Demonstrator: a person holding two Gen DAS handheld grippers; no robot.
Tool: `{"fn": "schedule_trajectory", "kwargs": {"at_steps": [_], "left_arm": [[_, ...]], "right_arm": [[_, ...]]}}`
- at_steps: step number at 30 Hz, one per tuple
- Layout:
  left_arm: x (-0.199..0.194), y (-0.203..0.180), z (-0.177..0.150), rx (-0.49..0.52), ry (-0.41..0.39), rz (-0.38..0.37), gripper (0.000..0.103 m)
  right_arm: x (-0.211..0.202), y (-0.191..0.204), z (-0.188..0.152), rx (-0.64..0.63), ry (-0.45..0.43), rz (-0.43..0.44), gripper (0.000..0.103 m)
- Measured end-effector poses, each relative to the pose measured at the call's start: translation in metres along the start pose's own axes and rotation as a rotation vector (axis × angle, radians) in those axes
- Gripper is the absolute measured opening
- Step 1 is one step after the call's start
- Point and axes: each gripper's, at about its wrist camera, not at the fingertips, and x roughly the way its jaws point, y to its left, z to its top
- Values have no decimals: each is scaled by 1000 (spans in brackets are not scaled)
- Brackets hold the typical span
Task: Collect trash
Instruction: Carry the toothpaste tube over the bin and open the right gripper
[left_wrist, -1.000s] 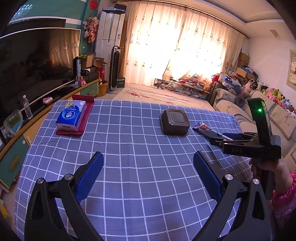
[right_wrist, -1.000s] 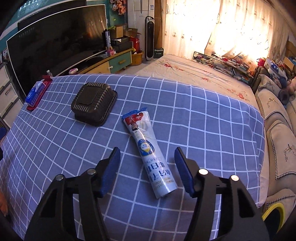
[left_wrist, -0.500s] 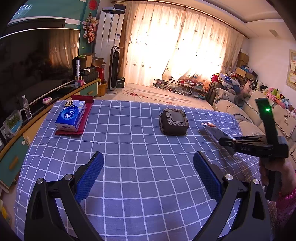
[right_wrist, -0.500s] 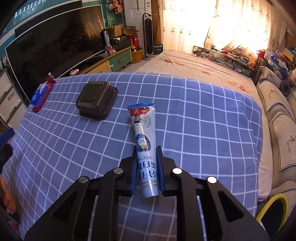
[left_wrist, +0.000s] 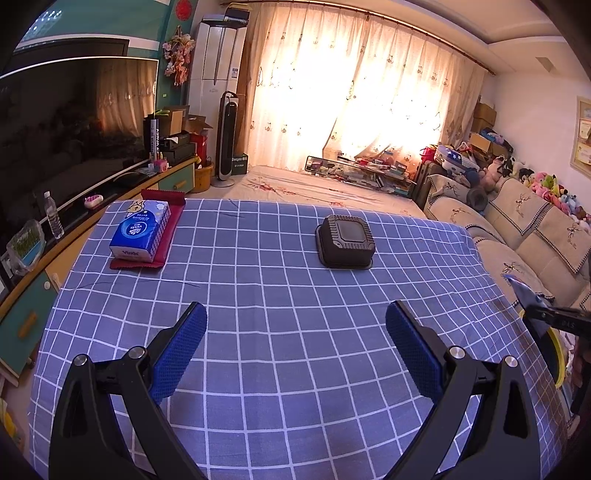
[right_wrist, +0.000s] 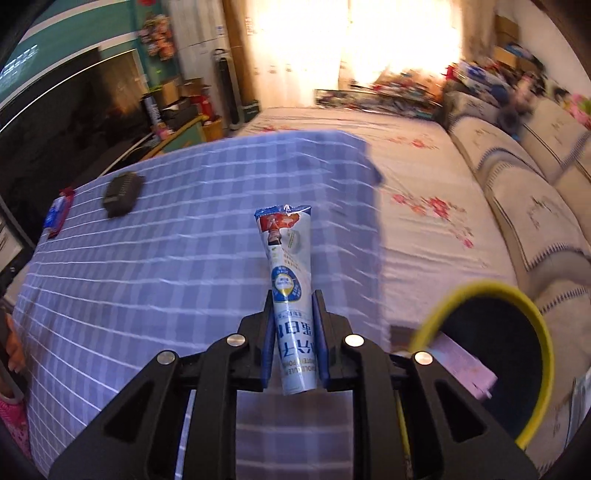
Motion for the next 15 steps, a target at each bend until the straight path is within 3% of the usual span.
{"fn": "schedule_trajectory", "kwargs": {"at_steps": [9,10,12,15], "left_arm": [[-1,-3,-1,7,-1,3,96],[-2,-3,-1,7,-2,4,96],[-2,-3,-1,8,0,6,96],[-2,-3,0,9,-1,7,96]], "right_arm": [[-7,-93,-41,196,39,-194,20],[-5,-97,-43,206,48,-205,23],[-5,-106,-46,227,51,-254,41],[-16,-112,-47,265,8,-324,48]]}}
